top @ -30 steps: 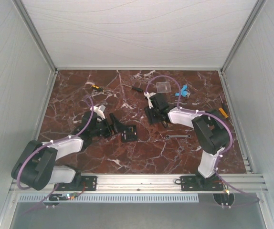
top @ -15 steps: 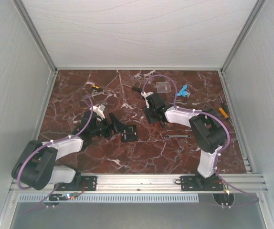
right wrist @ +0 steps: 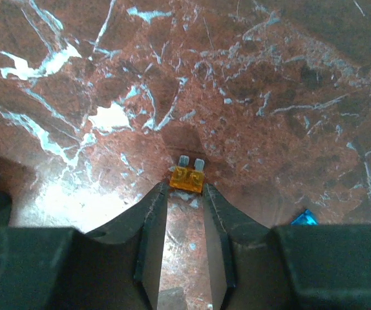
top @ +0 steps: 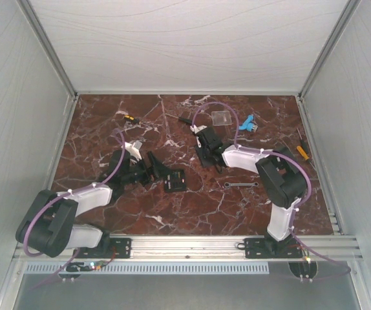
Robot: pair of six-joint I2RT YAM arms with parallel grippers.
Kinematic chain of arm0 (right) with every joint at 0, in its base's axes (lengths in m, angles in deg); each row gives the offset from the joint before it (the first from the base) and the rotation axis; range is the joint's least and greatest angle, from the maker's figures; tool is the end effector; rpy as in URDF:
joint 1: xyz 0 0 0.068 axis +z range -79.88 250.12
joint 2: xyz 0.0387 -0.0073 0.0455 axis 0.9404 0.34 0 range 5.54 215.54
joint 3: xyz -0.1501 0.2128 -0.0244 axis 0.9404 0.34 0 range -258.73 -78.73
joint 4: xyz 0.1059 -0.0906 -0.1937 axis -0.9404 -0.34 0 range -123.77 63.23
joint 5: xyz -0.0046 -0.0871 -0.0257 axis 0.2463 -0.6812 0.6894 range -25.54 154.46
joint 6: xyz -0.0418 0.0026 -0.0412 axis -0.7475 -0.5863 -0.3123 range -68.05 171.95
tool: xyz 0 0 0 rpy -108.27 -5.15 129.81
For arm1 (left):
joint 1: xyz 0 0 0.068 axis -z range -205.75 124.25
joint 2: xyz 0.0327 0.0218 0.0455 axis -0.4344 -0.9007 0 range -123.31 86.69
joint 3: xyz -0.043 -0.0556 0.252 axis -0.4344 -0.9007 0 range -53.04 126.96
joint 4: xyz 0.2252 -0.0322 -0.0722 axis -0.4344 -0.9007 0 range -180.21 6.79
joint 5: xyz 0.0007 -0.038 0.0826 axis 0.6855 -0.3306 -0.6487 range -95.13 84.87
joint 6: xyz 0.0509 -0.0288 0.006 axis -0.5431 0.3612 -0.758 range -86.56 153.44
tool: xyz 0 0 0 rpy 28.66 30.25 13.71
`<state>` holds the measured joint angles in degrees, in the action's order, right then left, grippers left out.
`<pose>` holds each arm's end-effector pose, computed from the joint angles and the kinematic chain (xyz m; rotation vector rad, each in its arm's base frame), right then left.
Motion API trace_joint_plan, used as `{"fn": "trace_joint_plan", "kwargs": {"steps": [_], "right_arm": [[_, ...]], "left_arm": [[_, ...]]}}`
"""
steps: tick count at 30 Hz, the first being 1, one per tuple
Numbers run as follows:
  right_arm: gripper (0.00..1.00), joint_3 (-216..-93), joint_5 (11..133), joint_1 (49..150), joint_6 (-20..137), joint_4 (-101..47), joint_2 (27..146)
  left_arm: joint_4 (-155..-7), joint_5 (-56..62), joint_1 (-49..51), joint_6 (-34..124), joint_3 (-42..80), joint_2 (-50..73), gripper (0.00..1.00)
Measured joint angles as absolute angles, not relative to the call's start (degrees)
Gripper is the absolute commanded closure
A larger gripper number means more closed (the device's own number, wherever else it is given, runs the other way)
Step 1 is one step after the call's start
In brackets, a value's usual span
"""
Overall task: Snap on the fuse box
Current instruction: Pick up the fuse from the center of the board.
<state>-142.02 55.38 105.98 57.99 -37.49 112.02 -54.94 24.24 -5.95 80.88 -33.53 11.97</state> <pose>0.2972 0.2064 0.1546 -0.5799 2.4295 0.1056 0.2071 -0.0968 0.1599 -0.1809 2.2077 -1.2200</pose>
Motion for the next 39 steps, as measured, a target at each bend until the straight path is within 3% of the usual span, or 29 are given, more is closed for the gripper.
{"fn": "trace_joint_plan", "kwargs": {"steps": [8,11,19,39], "right_arm": [[0.80,-138.6,57.2,106.2,57.3,-37.7,107.6],[0.70,-138.0,57.8,106.4,57.2,-37.4,105.6],[0.61,-137.9,55.6,106.4,58.1,-36.4,106.0],[0.71,-142.0,53.1,106.4,63.0,-35.9,112.5]], "left_arm": [[-52.4,26.7,-8.1,82.6,-33.5,12.0,0.09],[-52.1,27.3,-8.3,83.2,-33.5,12.0,0.09],[-52.0,27.9,-8.3,83.2,-33.4,12.0,0.08],[-52.1,27.9,-8.3,83.2,-33.4,12.1,0.08]]}}
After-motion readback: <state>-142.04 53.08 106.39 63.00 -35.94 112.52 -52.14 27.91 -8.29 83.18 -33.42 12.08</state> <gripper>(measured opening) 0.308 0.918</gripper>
